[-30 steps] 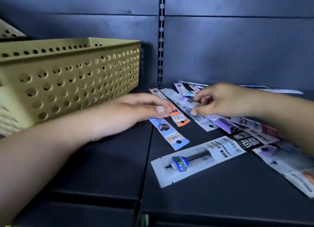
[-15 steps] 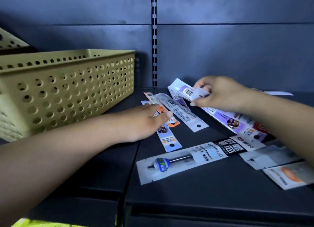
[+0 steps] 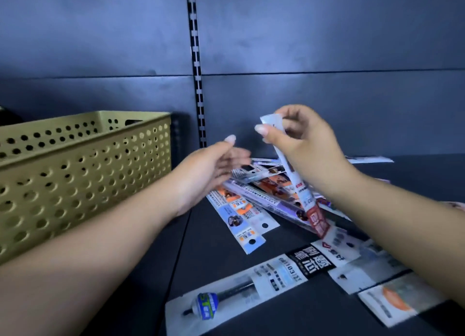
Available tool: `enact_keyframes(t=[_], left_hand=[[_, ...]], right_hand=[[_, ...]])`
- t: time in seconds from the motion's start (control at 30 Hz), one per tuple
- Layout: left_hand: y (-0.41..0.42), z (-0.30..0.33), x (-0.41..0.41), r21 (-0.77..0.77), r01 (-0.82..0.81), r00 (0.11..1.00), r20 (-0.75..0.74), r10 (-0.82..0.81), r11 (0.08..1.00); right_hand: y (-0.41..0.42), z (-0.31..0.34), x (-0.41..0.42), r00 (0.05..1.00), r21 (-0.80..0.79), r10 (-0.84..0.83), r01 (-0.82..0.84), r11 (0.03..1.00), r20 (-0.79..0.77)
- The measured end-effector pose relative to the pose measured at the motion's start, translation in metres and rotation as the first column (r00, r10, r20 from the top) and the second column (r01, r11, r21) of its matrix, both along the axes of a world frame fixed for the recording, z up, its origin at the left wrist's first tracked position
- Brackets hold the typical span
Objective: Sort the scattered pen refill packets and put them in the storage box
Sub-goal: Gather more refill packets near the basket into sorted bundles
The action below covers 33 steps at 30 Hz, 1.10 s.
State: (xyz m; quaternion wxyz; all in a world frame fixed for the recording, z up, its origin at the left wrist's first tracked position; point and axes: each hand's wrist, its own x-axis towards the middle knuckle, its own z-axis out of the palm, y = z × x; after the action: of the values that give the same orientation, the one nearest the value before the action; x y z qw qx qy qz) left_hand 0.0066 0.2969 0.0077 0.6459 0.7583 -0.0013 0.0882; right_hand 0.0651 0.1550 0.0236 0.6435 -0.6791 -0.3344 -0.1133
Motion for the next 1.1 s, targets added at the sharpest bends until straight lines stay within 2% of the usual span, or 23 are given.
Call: enact_keyframes(t=[0.1, 0.17, 0.3, 0.4, 0.47, 0.53, 0.6, 0.63, 0.7, 0.77, 0.8, 0.83, 0.87, 0.93, 0.97, 1.0, 1.07, 1.1], left_hand=[[-0.012, -0.007, -0.011, -0.07, 0.245, 0.969, -0.016, -0.247, 0.967], [-0.021, -0.01, -0.013, -0.07, 0.312, 0.95, 0.0, -0.313, 0.947], [-0.027, -0.015, -0.013, 0.109, 0.334, 0.942, -0.001, -0.336, 0.936], [-0.022, -0.009, -0.016, 0.065, 0.28, 0.956, 0.076, -0.285, 0.958], [-0.013, -0.002, -0.017, 0.041, 0.196, 0.966, 0.163, -0.2, 0.98], [-0.001, 0.007, -0.019, -0.012, 0.132, 0.968, 0.215, -0.127, 0.991], [0.011, 0.015, -0.024, 0.025, 0.083, 0.968, 0.234, -0.087, 0.996], [0.016, 0.017, -0.027, 0.095, 0.053, 0.971, 0.228, -0.074, 0.994], [0.023, 0.017, -0.029, 0.26, 0.003, 0.985, 0.165, -0.048, 0.966], [0.024, 0.013, -0.029, 0.379, -0.035, 0.995, 0.104, -0.005, 0.925], [0.023, 0.013, -0.028, 0.396, -0.062, 0.993, 0.112, 0.019, 0.916], [0.022, 0.013, -0.027, 0.351, -0.105, 0.986, 0.16, 0.051, 0.93], [0.023, 0.016, -0.025, 0.228, -0.159, 0.968, 0.229, 0.105, 0.961], [0.032, 0.022, -0.022, -0.171, -0.196, 0.913, 0.328, 0.243, 0.966], [0.038, 0.025, -0.021, -0.336, -0.151, 0.905, 0.331, 0.266, 0.93], [0.043, 0.026, -0.022, -0.433, -0.1, 0.915, 0.313, 0.253, 0.896], [0.045, 0.022, -0.021, -0.435, -0.055, 0.954, 0.244, 0.177, 0.899], [0.04, 0.017, -0.019, -0.38, -0.051, 0.968, 0.21, 0.14, 0.924]], right_hand=[[0.007, 0.009, -0.01, 0.999, 0.15, 0.008, -0.002, 0.989, -0.039], [0.009, 0.012, -0.013, 0.998, 0.22, -0.018, 0.031, 0.975, -0.061], [0.006, 0.019, -0.014, 0.997, 0.299, -0.079, 0.083, 0.951, -0.023], [-0.002, 0.027, -0.009, 0.992, 0.368, -0.11, 0.122, 0.922, -0.055], [-0.01, 0.033, 0.0, 0.991, 0.356, -0.11, 0.131, 0.925, -0.078], [-0.023, 0.035, 0.011, 0.996, 0.263, -0.041, 0.061, 0.963, -0.08], [-0.038, 0.035, 0.018, 0.976, 0.07, 0.169, -0.161, 0.984, -0.139], [-0.045, 0.034, 0.019, 0.943, -0.068, 0.27, -0.287, 0.955, -0.197], [-0.055, 0.031, 0.019, 0.911, -0.422, 0.303, -0.4, 0.814, -0.279], [-0.054, 0.025, 0.018, 0.951, -0.75, 0.231, -0.306, 0.587, -0.208], [-0.05, 0.023, 0.017, 0.97, -0.835, 0.191, -0.228, 0.501, -0.15], [-0.045, 0.022, 0.016, 0.983, -0.87, 0.157, -0.157, 0.467, -0.093], [-0.042, 0.023, 0.016, 0.991, -0.868, 0.125, -0.099, 0.486, -0.043], [-0.041, 0.026, 0.019, 0.999, -0.786, 0.049, -0.033, 0.618, -0.003], [-0.042, 0.026, 0.021, 0.999, -0.711, 0.014, -0.038, 0.703, -0.039], [-0.042, 0.025, 0.02, 0.991, -0.614, 0.006, -0.087, 0.784, -0.132], [-0.034, 0.02, 0.014, 0.923, -0.381, 0.096, -0.247, 0.891, -0.374], [-0.027, 0.016, 0.008, 0.89, -0.324, 0.141, -0.3, 0.897, -0.433]])
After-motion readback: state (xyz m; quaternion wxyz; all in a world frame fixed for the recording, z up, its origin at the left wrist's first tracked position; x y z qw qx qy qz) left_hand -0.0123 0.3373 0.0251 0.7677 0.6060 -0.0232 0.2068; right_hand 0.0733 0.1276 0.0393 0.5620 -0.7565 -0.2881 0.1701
